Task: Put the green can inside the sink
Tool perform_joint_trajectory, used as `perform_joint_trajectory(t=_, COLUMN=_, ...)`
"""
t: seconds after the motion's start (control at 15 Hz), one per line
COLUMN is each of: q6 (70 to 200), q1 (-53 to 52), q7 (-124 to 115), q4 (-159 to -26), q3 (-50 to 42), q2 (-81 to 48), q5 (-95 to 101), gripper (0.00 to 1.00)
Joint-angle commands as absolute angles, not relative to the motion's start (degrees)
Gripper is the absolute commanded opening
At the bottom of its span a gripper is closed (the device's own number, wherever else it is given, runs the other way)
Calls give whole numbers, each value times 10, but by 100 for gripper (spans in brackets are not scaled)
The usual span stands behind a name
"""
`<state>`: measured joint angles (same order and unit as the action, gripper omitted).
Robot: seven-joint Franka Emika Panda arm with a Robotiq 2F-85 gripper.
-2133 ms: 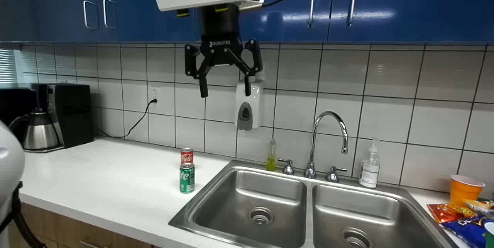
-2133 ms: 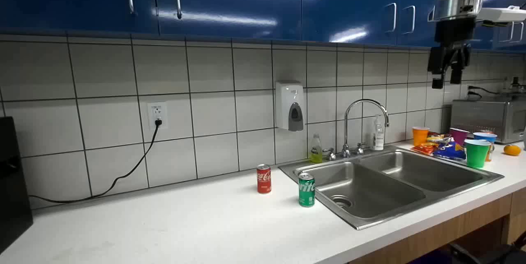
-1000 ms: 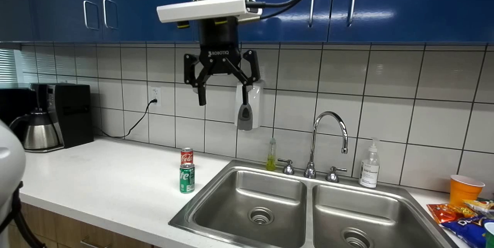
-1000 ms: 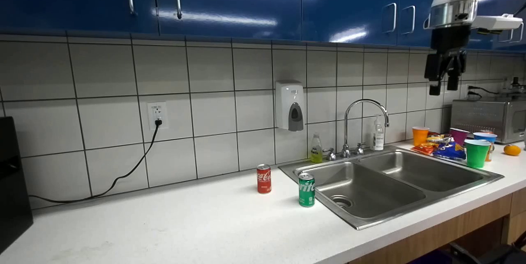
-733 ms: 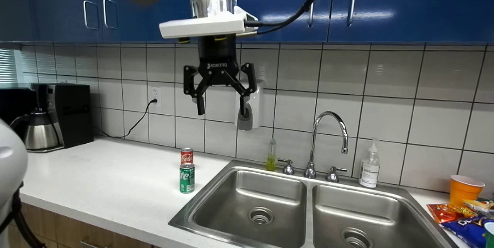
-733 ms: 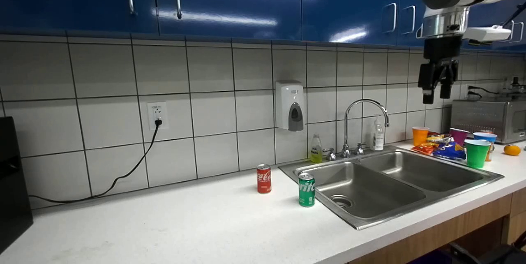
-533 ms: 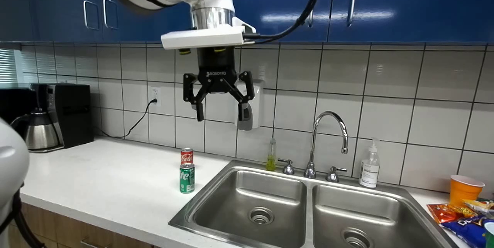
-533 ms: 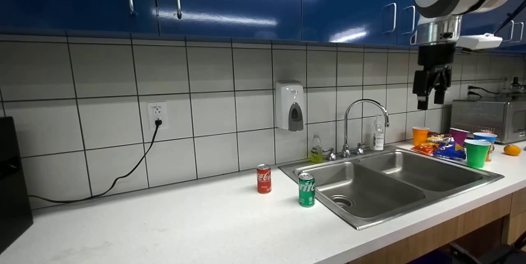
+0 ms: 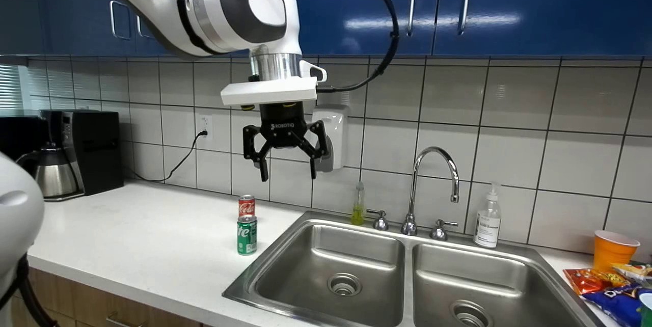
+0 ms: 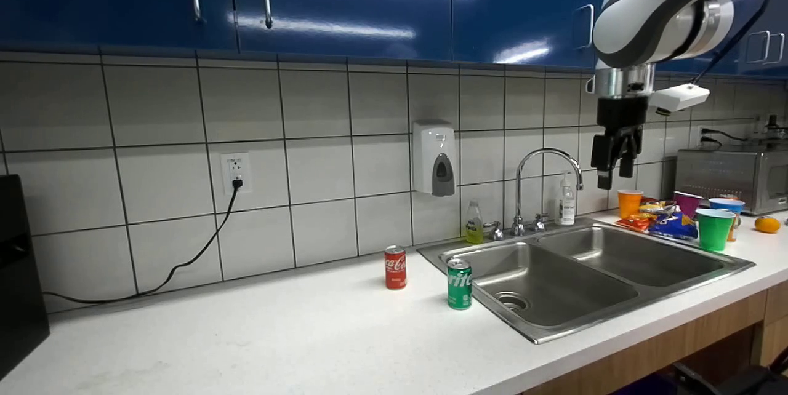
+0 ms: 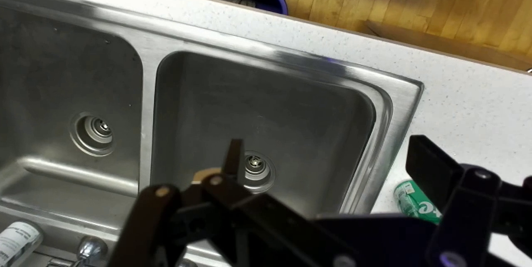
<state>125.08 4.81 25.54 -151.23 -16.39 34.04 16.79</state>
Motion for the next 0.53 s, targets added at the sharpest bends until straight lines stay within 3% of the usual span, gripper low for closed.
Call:
perform_joint_trajectory(t=0.0, q6=1307, q1=43, q7=244, q4=-1518, q3=-141, q2=300, q5=160, gripper=100)
perform_joint_trajectory(t=0.47, q6=1378, q1=17, q7=240, q4=-1529, q3=-111, q2=240, q5=121, gripper=100)
